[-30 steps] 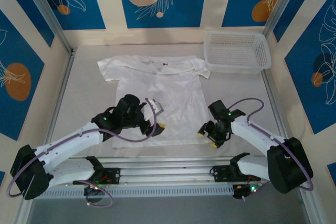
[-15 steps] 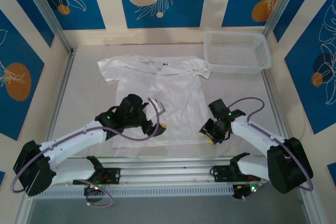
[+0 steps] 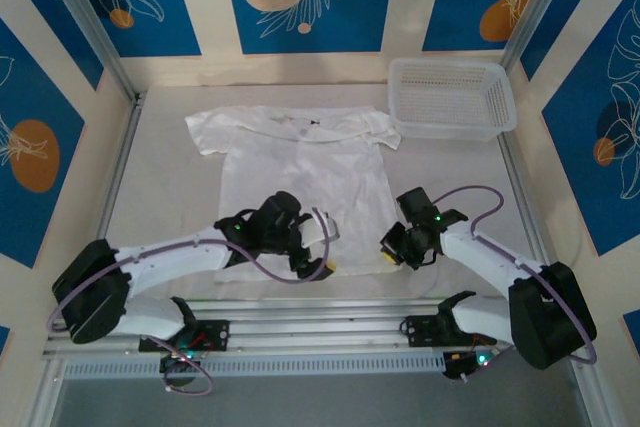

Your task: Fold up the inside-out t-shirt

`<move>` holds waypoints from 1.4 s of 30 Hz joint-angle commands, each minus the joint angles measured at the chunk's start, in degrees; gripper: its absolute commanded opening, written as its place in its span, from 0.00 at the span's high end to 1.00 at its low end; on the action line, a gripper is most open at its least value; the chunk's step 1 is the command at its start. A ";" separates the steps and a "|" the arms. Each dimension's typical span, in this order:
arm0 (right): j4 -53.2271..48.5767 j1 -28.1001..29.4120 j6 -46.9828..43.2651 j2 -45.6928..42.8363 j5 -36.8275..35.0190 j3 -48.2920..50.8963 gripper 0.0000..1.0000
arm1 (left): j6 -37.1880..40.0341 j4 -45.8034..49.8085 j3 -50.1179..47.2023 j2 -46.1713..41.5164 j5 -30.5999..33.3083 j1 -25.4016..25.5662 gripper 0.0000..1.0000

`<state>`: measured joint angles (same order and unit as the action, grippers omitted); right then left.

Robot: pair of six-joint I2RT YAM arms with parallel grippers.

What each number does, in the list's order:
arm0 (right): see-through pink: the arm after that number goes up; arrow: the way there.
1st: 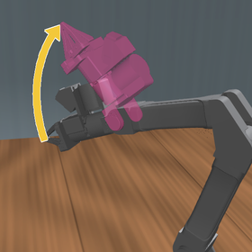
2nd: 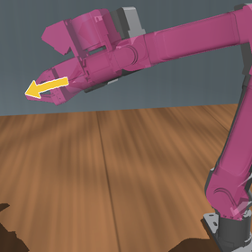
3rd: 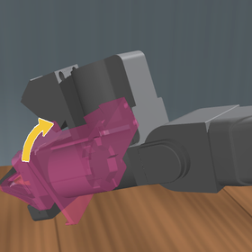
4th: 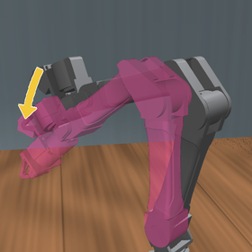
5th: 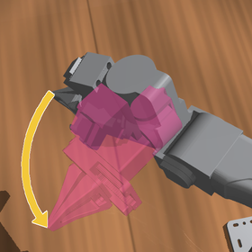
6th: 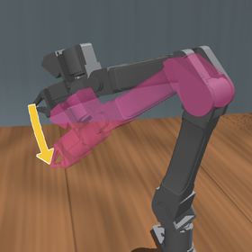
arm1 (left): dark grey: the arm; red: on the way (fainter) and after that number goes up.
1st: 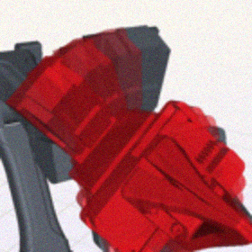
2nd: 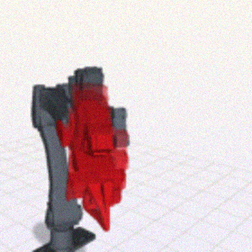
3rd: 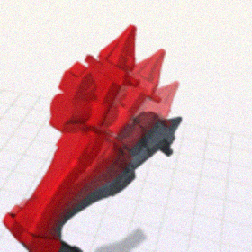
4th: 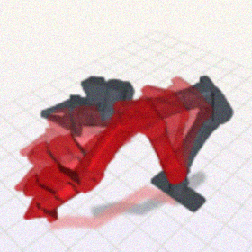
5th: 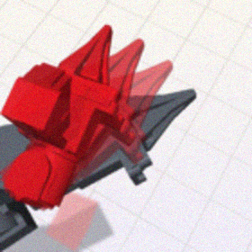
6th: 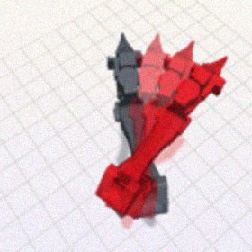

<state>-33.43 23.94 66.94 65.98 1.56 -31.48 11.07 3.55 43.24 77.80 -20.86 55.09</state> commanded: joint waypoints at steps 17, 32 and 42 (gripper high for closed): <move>-1.91 -3.20 11.14 -15.55 4.18 -1.09 1.00 | -4.75 -6.65 16.30 25.04 8.18 8.75 0.01; -3.39 -4.94 9.85 -16.77 4.61 -0.86 1.00 | -5.78 0.28 16.36 27.58 39.20 7.44 0.22; -4.44 -6.05 9.51 -17.63 4.75 -0.54 1.00 | -4.01 3.07 8.55 20.55 36.09 2.85 0.17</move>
<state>-35.64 18.35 76.49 49.43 5.21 -31.48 5.67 3.03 53.95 100.88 15.68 58.83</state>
